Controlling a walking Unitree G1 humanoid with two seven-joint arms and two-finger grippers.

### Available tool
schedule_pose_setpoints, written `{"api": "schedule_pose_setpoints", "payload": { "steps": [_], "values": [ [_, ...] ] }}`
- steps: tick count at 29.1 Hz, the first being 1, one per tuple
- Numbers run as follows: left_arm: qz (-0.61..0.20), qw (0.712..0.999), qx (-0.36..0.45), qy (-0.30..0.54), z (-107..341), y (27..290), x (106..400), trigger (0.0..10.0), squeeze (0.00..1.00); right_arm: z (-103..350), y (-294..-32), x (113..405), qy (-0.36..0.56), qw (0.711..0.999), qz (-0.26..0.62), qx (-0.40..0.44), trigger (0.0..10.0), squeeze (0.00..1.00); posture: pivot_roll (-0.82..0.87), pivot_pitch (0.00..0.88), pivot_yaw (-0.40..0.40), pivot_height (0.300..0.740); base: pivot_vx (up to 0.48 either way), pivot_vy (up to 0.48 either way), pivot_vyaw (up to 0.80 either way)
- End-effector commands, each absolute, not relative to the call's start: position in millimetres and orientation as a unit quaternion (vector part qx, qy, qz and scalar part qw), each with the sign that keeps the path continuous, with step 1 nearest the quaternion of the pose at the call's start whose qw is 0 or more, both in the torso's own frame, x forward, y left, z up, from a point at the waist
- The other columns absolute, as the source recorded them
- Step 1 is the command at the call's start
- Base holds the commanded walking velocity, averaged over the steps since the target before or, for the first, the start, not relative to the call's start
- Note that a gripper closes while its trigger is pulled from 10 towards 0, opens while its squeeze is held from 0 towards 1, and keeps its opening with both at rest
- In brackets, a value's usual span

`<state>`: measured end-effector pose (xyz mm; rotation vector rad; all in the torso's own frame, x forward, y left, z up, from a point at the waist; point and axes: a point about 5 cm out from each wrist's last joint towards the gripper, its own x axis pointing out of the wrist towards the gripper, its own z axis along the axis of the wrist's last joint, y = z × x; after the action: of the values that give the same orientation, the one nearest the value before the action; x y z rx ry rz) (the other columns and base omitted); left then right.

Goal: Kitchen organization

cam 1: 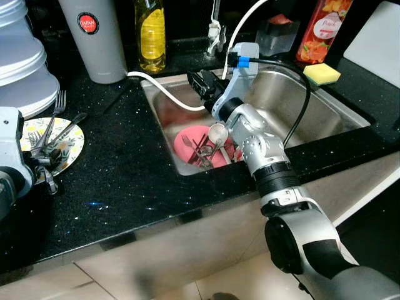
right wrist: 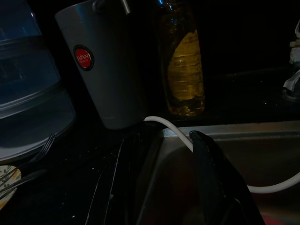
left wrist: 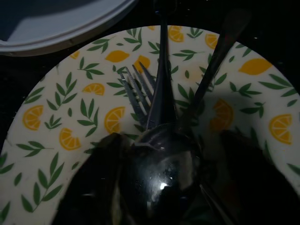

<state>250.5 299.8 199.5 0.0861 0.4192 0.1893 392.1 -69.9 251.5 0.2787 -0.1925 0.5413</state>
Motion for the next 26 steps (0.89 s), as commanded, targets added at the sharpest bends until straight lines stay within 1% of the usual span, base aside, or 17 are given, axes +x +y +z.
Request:
{"api": "schedule_pose_setpoints", "payload": {
  "steps": [1,6,14,18,19,20,21,22,23,25,26],
  "values": [
    [0.108,0.96,0.049,0.255,177,299,248,0.0,0.0,255,-69,392,-0.103,0.948,0.268,0.137,10.0,0.0,0.12,0.0,-0.023,0.74,0.0,0.0,0.0],
    [0.1,0.962,0.058,0.247,176,291,252,0.0,0.0,256,-68,392,-0.104,0.947,0.271,0.135,10.0,0.0,0.12,0.0,-0.027,0.74,0.0,0.0,0.0],
    [0.102,0.966,0.057,0.233,180,289,255,0.0,0.0,257,-69,392,-0.104,0.947,0.272,0.133,10.0,0.0,0.12,0.0,-0.029,0.74,0.0,0.0,0.0],
    [0.101,0.974,0.047,0.195,194,286,260,0.0,0.0,257,-69,392,-0.105,0.948,0.271,0.132,10.0,0.0,0.12,0.0,-0.029,0.74,0.0,0.0,0.0],
    [0.105,0.979,0.048,0.169,202,285,262,4.4,0.0,257,-69,392,-0.105,0.947,0.272,0.133,10.0,0.0,0.11,0.0,-0.028,0.74,0.0,0.0,0.0],
    [0.105,0.979,0.048,0.169,202,285,262,4.4,0.0,257,-69,392,-0.105,0.947,0.272,0.133,10.0,0.0,0.11,0.0,-0.028,0.74,0.0,0.0,0.0],
    [0.115,0.982,0.054,0.136,212,286,264,10.0,0.0,257,-69,392,-0.105,0.947,0.272,0.133,10.0,0.0,0.11,0.0,-0.028,0.74,0.0,0.0,0.0],
    [0.122,0.986,0.061,0.097,225,285,266,10.0,0.0,258,-69,393,-0.106,0.947,0.272,0.133,10.0,0.0,0.11,0.0,-0.029,0.74,0.0,0.0,0.0],
    [0.122,0.986,0.061,0.097,225,285,266,10.0,0.0,258,-69,393,-0.106,0.947,0.272,0.133,10.0,0.0,0.11,0.0,-0.029,0.74,0.0,0.0,0.0],
    [0.127,0.988,0.07,0.046,242,283,267,10.0,0.0,258,-69,392,-0.108,0.947,0.272,0.133,10.0,0.0,0.11,0.0,-0.029,0.74,0.0,0.0,0.0],
    [0.127,0.988,0.07,0.046,242,283,267,10.0,0.0,258,-69,392,-0.108,0.947,0.272,0.133,10.0,0.0,0.11,0.0,-0.029,0.74,0.0,0.0,0.0]
  ]
}}
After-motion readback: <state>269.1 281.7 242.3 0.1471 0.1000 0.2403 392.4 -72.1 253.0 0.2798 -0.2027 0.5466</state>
